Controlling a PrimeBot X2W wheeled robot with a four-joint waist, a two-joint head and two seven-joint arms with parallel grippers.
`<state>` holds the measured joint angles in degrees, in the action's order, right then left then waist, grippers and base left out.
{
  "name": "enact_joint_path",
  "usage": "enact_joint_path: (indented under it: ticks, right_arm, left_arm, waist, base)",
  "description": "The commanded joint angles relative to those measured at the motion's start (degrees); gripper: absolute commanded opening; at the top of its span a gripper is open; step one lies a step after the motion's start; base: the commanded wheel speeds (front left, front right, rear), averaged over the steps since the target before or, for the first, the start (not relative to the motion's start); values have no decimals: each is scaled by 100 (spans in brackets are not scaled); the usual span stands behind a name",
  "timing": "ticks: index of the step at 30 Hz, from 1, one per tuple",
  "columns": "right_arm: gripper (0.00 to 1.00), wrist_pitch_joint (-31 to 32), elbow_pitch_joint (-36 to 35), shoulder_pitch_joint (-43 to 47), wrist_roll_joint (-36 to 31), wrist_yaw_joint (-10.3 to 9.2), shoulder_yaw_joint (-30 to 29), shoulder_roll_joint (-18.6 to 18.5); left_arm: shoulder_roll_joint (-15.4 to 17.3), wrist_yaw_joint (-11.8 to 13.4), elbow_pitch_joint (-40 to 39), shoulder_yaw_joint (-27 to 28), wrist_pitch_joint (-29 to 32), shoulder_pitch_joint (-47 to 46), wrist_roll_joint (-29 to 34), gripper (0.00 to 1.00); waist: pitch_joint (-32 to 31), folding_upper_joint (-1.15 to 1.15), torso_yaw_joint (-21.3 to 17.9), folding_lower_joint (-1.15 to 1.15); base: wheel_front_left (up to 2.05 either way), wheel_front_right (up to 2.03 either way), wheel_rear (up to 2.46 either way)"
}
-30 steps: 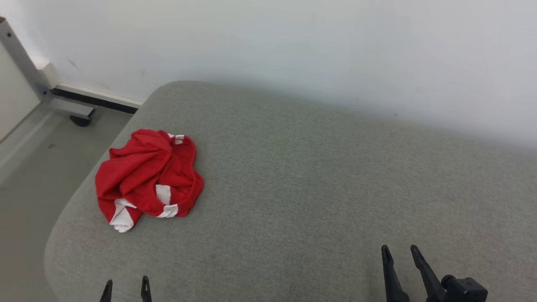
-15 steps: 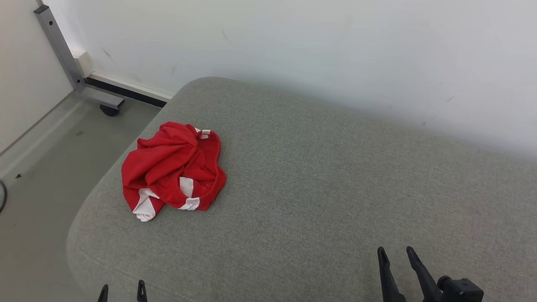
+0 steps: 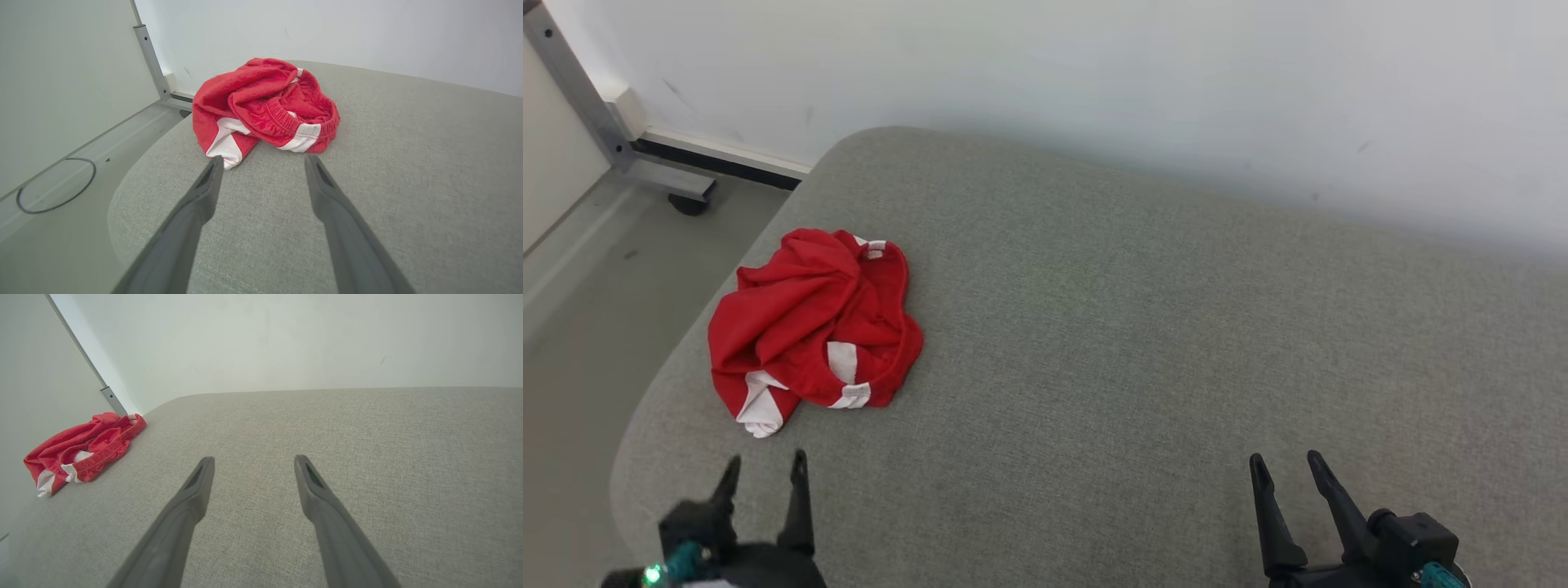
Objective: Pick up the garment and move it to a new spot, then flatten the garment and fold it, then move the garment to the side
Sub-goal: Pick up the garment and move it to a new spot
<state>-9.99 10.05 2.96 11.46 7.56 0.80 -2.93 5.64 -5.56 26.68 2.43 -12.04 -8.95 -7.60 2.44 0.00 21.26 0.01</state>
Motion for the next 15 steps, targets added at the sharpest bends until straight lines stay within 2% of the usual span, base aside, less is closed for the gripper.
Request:
enact_joint_path:
  ticks: [1,5,15]
  right_arm:
    - [100,51,-70,-68,-58,-12,26,12]
    - [100,189,-261,-144,-155,-12,73,-10]
    - [100,448,-805,-242,-224,-12,100,-181]
  left_arm:
    - [109,-22,154,86,109,-364,-141,100]
    - [323,-51,589,254,447,-1106,-396,100]
    - [1212,-32,1401,533,1565,-2315,-605,100]
  waist:
    - [226,0,-242,-1]
    - [513,0,-584,-1]
    - [1307,0,-1453,-1]
  base:
    - [0,0,0]
    - [0,0,0]
    - [0,0,0]
